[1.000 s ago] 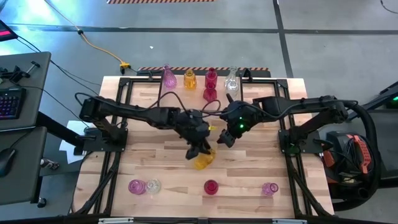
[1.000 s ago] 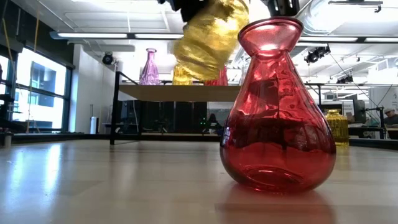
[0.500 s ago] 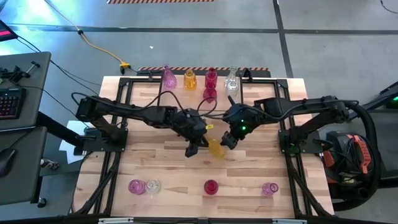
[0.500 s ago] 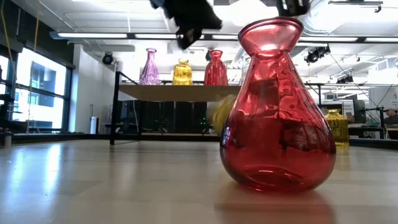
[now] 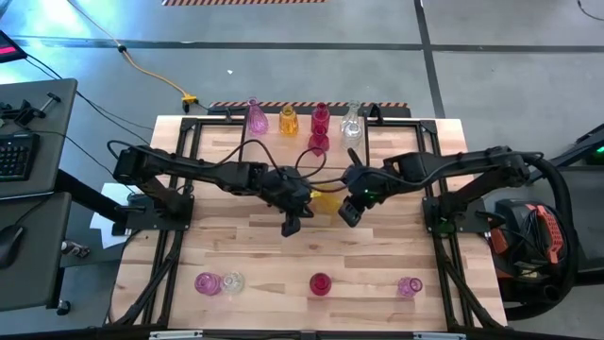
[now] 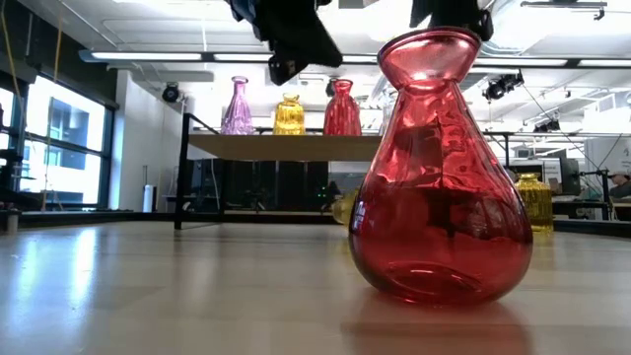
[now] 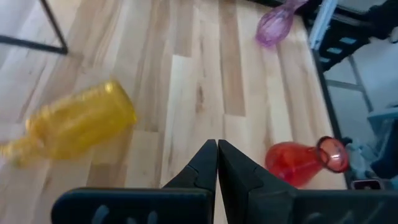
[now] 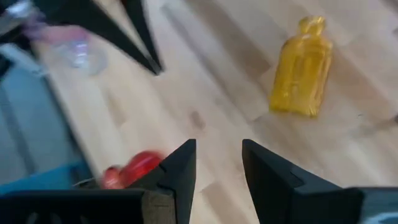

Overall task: Sort vases onto shelf
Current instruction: Put the bottom yellow vase on the shelf and align it with the other yellow vase

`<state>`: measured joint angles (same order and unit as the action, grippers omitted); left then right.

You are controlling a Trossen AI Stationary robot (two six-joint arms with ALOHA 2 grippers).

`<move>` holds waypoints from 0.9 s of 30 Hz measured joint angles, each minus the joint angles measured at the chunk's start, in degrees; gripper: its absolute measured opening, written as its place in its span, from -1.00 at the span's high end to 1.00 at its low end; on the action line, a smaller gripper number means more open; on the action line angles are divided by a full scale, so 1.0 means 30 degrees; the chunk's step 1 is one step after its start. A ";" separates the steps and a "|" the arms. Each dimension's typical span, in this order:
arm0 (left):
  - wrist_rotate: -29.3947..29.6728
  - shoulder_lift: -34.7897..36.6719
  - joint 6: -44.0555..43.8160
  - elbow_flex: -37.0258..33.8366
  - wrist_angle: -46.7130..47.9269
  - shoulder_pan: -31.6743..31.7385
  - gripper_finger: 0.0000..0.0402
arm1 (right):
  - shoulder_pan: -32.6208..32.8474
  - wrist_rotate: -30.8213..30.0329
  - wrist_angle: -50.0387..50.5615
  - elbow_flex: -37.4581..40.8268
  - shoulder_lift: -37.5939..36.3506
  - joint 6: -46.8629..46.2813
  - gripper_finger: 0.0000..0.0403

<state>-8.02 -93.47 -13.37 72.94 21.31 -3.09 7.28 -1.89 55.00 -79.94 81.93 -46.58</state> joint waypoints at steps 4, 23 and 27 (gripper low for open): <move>0.0141 0.0041 -0.0011 0.0002 0.0988 0.0000 0.99 | -0.0025 -0.1132 -0.0997 0.1648 0.0007 0.0353 0.38; 0.2990 0.2146 -0.0464 0.0024 0.3699 -0.0153 0.99 | -0.0720 -0.4824 -0.6628 0.8189 0.0029 -0.3325 0.39; 0.2997 0.2494 -0.0520 0.0024 0.3742 -0.0255 0.99 | -0.1054 -0.5127 -0.6813 0.8583 0.0226 -0.3209 0.39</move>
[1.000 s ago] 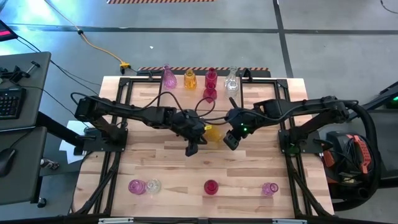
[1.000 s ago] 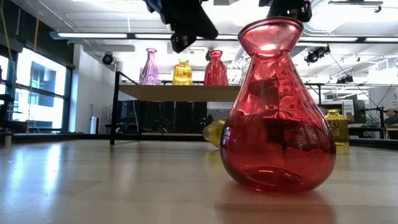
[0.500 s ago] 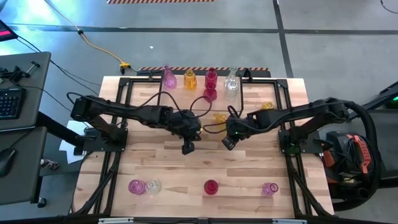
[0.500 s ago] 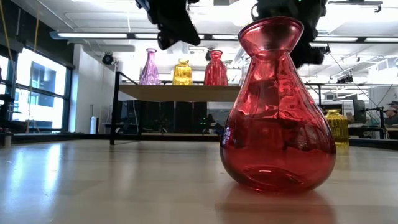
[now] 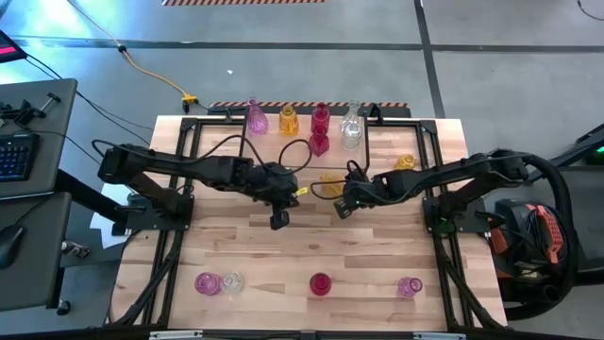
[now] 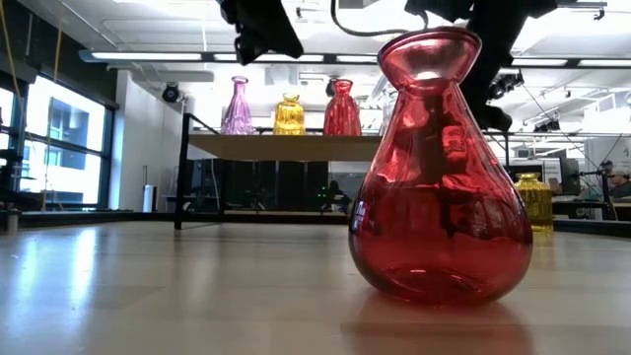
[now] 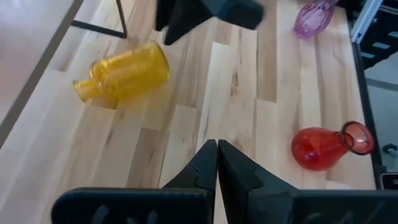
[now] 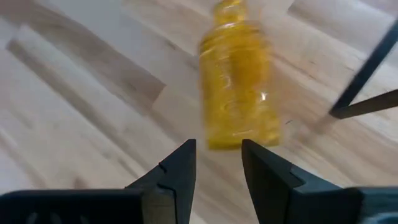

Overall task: Sort vases onto shelf
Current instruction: Put the bottom yellow vase on the shelf and align it with the other yellow vase

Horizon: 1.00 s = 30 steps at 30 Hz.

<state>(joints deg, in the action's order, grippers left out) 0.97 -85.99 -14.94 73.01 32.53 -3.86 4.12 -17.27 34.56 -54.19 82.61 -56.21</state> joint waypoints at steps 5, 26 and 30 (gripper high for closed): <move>-0.0005 0.0223 -0.0016 0.0000 0.0003 -0.0352 0.99 | -0.0007 -0.0725 -0.1402 0.0267 0.0019 0.0439 0.39; 0.1370 0.0201 -0.2639 -0.3009 -0.1078 -0.0563 0.99 | 0.0015 0.0457 -0.4490 0.0218 0.3294 0.0234 0.39; 0.1377 0.0201 -0.3099 -0.3852 -0.1949 -0.0569 0.99 | 0.0015 0.0802 -0.4483 0.0209 0.3322 -0.0130 0.39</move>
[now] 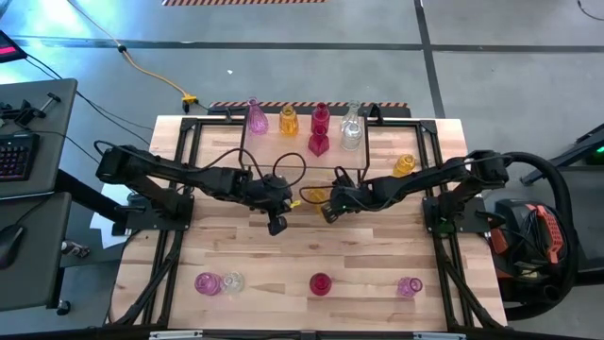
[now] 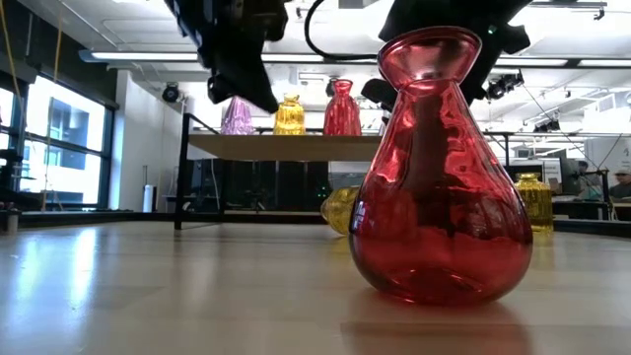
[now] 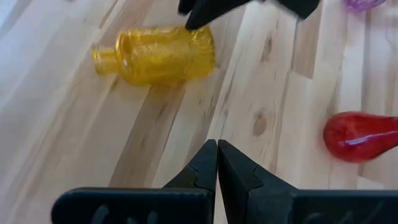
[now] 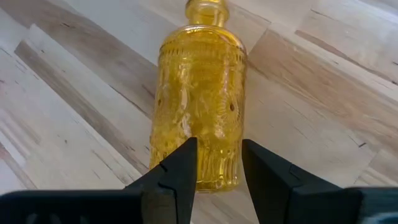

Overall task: Sort vases onto shelf
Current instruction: Put the bottom yellow vase on the shelf and align it with the other yellow vase

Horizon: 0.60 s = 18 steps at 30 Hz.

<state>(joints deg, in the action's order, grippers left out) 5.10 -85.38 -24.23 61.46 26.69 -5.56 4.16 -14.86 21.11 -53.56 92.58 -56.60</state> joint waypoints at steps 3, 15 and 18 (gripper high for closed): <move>0.0007 -0.0015 -0.0393 -0.0184 0.0007 0.0000 0.99 | 0.0000 0.0239 0.0005 0.0000 -0.0015 -0.0182 0.39; 0.0186 -0.0015 -0.0396 -0.0184 -0.0936 0.0095 0.99 | 0.0799 0.1024 -0.3270 0.0051 0.0186 -0.1580 0.39; 0.0182 -0.0007 -0.0399 -0.0184 -0.1180 0.0095 0.99 | 0.0882 0.1198 -0.3447 0.0022 0.0342 -0.1643 0.39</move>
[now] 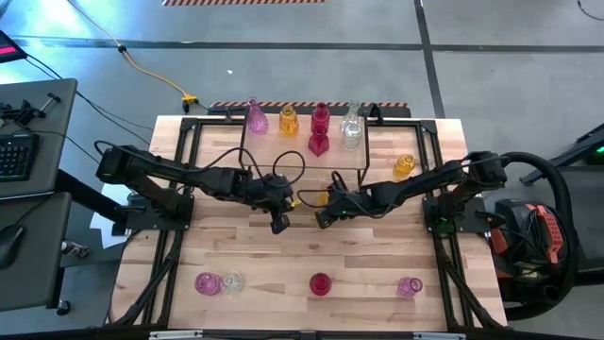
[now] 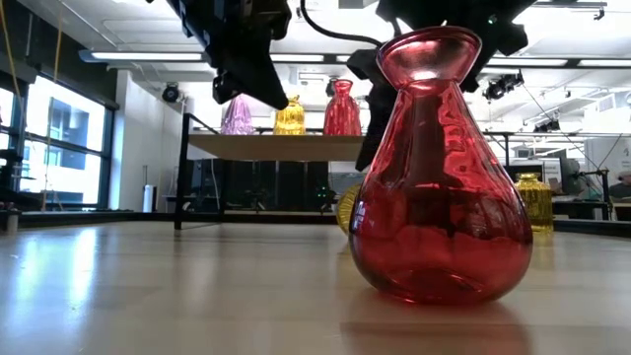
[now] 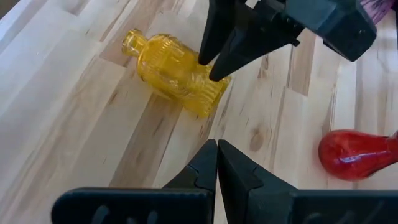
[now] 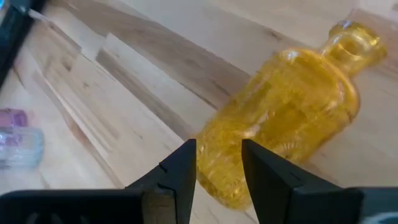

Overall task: Sort vases onto shelf
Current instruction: Put the bottom yellow vase on the shelf and align it with the other yellow vase

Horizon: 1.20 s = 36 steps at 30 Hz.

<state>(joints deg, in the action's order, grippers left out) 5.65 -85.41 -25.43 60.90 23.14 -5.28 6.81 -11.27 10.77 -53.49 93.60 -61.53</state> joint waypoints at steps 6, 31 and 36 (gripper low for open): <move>-0.0007 0.0007 -0.0007 0.0000 -0.0069 0.0000 0.99 | -0.0007 0.0240 0.0687 0.0000 -0.0476 -0.0859 0.39; 0.0459 0.0007 0.0051 0.0000 -0.0265 0.0771 0.99 | 0.0059 0.0117 0.4167 -0.0029 -0.0809 -0.2960 0.39; 0.0459 0.0007 0.0044 0.0000 -0.0265 0.1132 0.99 | 0.0253 0.0290 0.1876 -0.0022 -0.0183 -0.3319 0.39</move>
<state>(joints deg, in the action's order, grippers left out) 7.03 -85.38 -25.30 60.90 22.35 -1.88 7.57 -10.40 16.40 -53.56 93.05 -71.48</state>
